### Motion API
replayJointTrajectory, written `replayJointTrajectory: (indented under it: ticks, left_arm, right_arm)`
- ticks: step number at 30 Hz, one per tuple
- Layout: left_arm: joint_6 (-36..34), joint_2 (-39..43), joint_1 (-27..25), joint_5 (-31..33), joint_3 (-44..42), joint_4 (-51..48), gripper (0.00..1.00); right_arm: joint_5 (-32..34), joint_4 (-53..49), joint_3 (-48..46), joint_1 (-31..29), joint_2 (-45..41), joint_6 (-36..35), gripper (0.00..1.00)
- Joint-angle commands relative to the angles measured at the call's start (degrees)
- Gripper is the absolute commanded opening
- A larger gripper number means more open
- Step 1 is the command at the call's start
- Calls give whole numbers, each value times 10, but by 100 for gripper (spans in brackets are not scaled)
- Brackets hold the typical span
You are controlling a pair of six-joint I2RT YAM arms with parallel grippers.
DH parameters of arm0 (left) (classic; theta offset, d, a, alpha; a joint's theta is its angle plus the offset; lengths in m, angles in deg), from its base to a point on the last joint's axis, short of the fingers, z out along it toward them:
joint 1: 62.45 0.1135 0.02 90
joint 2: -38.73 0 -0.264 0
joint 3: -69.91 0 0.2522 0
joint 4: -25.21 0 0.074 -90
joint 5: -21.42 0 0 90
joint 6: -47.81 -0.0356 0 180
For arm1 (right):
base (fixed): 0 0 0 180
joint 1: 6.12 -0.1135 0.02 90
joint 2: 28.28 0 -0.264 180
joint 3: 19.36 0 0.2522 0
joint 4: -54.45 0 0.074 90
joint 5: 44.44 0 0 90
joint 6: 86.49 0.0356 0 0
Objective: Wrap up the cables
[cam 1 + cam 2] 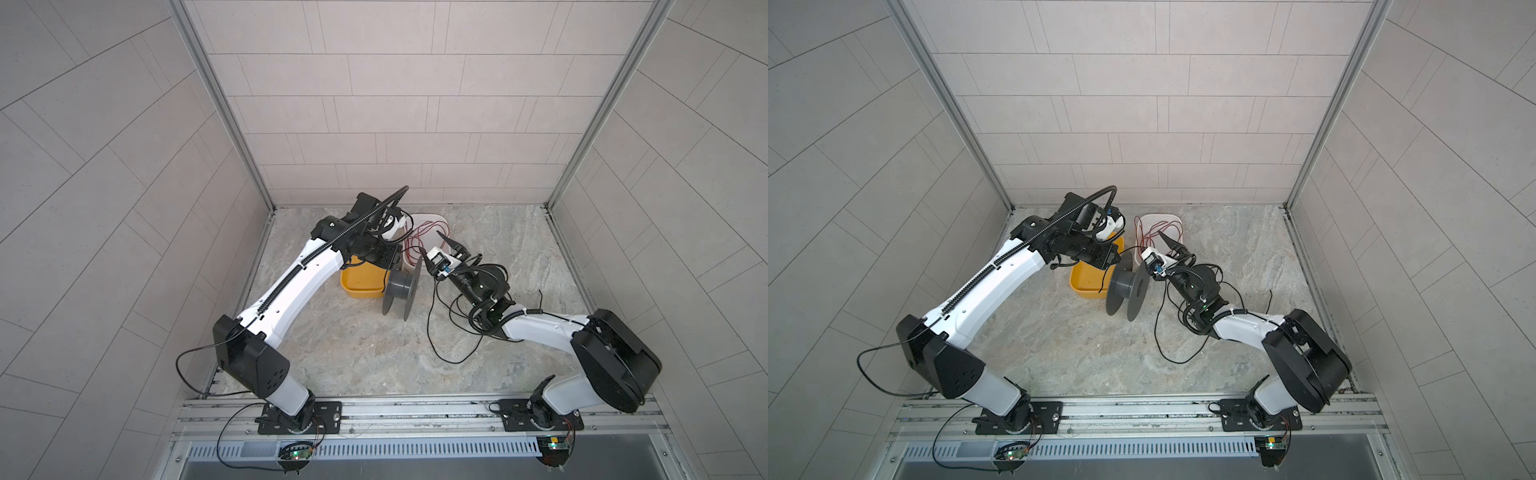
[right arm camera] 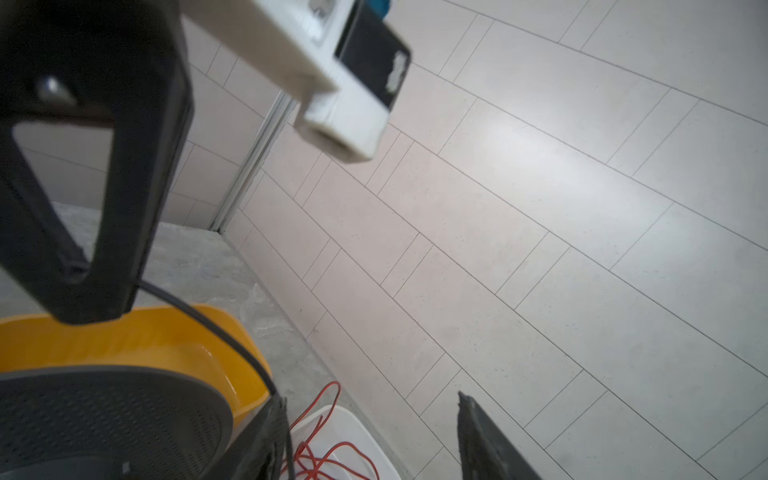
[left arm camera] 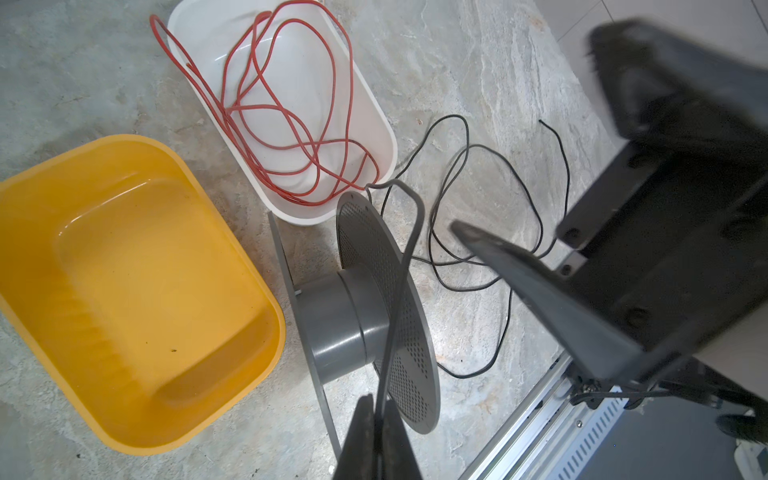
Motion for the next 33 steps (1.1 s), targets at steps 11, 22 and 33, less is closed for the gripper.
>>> replayJointTrajectory:
  ticks: [11, 22, 33]
  left_arm:
    - [80, 47, -38, 119, -94, 72, 0]
    - [85, 69, -65, 176, -167, 123, 0]
    - [87, 68, -93, 218, -172, 135, 0]
  right_arm:
    - [94, -438, 125, -9, -118, 253, 71]
    - [122, -670, 226, -7, -104, 505, 71]
    - [50, -692, 253, -6, -57, 565, 69]
